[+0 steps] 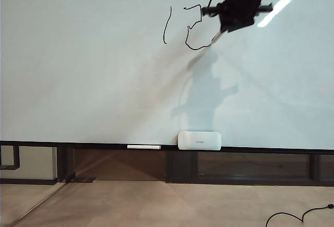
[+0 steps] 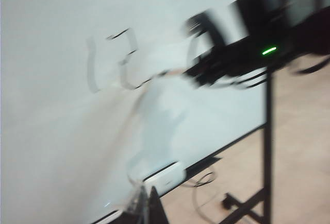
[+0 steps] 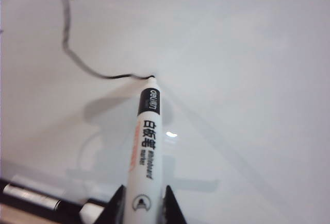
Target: Reach to the right to find the marker pen, pick it up, and write the number 12 on the whiteboard.
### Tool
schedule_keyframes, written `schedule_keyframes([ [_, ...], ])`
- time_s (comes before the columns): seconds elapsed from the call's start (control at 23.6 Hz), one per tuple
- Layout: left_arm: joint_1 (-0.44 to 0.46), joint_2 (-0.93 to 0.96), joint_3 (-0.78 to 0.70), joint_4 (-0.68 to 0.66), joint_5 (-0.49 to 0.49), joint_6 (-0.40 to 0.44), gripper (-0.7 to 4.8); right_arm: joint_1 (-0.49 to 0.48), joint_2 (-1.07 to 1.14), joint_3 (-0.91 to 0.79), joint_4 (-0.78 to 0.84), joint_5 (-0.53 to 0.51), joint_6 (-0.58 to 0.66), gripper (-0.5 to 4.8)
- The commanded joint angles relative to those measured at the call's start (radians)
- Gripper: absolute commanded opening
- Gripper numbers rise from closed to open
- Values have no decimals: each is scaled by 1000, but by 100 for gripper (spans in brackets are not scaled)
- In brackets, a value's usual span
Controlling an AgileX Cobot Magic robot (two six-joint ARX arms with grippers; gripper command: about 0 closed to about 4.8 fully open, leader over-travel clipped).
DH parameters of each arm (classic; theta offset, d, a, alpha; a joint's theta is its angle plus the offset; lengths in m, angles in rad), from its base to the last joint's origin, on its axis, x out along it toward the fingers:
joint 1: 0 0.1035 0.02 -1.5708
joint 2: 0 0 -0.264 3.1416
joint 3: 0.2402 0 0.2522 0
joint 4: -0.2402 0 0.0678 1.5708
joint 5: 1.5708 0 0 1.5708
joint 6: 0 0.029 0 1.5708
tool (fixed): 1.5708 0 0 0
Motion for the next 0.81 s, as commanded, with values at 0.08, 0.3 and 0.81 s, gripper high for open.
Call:
schedule_keyframes([
  [0.08,0,-93,4,-62,-201,23,-5,-2,-130,-56,33,13,10,-2],
  [0.3,0,-246,58,-332,-436,56,-5,-2,-259,-71,-109,14,22,-2],
  [0.81,-1,-427,167,-671,-713,-24,-5,-2,-614,-325,-125,14,69,-2],
])
